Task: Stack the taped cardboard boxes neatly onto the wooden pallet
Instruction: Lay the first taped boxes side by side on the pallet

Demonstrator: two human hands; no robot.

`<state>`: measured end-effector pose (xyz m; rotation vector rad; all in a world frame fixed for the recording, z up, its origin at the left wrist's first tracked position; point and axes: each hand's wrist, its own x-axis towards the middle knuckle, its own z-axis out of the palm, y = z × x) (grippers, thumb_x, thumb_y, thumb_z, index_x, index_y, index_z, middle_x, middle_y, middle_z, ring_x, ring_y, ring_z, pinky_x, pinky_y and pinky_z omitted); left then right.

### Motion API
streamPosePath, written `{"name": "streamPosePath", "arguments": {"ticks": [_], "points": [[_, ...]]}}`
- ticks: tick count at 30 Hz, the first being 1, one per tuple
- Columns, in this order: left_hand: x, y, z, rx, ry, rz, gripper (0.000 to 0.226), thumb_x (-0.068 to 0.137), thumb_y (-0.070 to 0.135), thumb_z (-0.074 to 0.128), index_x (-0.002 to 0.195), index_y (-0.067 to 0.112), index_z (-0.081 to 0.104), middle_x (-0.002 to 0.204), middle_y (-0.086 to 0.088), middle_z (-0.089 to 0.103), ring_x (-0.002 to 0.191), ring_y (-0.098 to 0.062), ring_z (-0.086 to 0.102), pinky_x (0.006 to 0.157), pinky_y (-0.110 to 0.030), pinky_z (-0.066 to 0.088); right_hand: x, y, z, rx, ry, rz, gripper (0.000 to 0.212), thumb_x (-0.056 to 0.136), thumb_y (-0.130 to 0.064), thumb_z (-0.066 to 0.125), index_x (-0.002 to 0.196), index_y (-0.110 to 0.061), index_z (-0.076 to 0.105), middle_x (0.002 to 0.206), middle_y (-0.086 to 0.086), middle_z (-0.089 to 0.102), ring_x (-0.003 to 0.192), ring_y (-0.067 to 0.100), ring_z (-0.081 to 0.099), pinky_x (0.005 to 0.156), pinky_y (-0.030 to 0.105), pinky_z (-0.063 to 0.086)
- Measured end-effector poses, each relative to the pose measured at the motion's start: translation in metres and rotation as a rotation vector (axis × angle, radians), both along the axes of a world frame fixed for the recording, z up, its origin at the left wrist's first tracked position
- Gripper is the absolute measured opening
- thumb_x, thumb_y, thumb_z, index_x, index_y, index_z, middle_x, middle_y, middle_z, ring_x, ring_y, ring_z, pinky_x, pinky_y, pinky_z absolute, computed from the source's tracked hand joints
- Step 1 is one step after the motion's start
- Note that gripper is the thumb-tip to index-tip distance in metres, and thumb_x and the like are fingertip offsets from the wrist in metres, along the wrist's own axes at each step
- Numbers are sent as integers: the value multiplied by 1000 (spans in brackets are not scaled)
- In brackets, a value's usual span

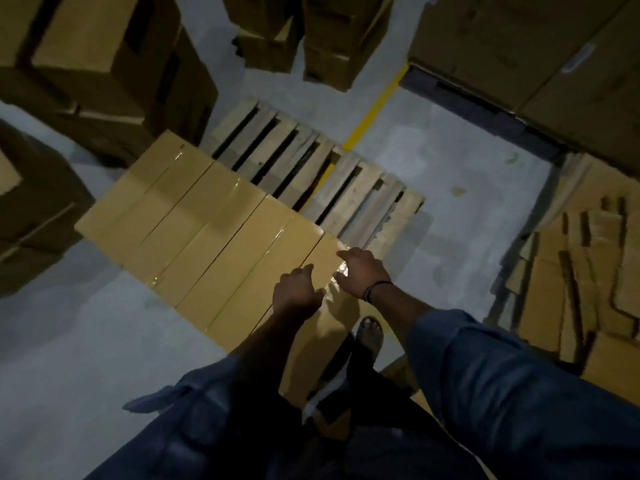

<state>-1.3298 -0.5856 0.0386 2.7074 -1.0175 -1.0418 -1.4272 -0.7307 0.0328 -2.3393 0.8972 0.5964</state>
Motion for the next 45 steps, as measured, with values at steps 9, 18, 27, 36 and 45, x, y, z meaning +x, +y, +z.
{"name": "streamPosePath", "arguments": {"ticks": [9,18,27,36,45], "points": [[-20,-22,21,-54,27,268,72,94,49,66,156,23,38,148,-7,54,132,-34,51,102,-47,50,7,-54,21,-36,18,164,64,97,-48,56,154,-22,39,153,12,43,138,38,39,110,50,39],[-23,-17,25,-101,-37,311,71,94,48,67,155,22,40,144,-9,57,130,-33,53,100,-44,48,13,-35,39,-56,-77,189,61,97,-47,58,151,-24,42,149,7,47,138,33,40,109,48,40],[-33,-37,10,-46,-88,350,72,93,50,66,155,23,39,144,-8,57,129,-31,54,100,-43,48,22,-52,30,-20,-197,245,60,98,-45,58,152,-24,42,152,5,44,140,31,37,110,45,37],[-66,-156,18,25,-92,626,72,94,51,64,155,23,39,144,-9,57,128,-34,54,98,-44,52,39,-171,12,77,-213,476,58,97,-45,59,149,-23,45,148,8,46,136,33,41,107,48,42],[-82,-225,45,-64,-97,744,72,94,50,65,156,26,39,150,-7,54,131,-33,54,101,-46,51,27,-243,29,50,-130,583,59,96,-43,60,149,-22,46,149,9,47,136,34,42,108,47,41]]}}
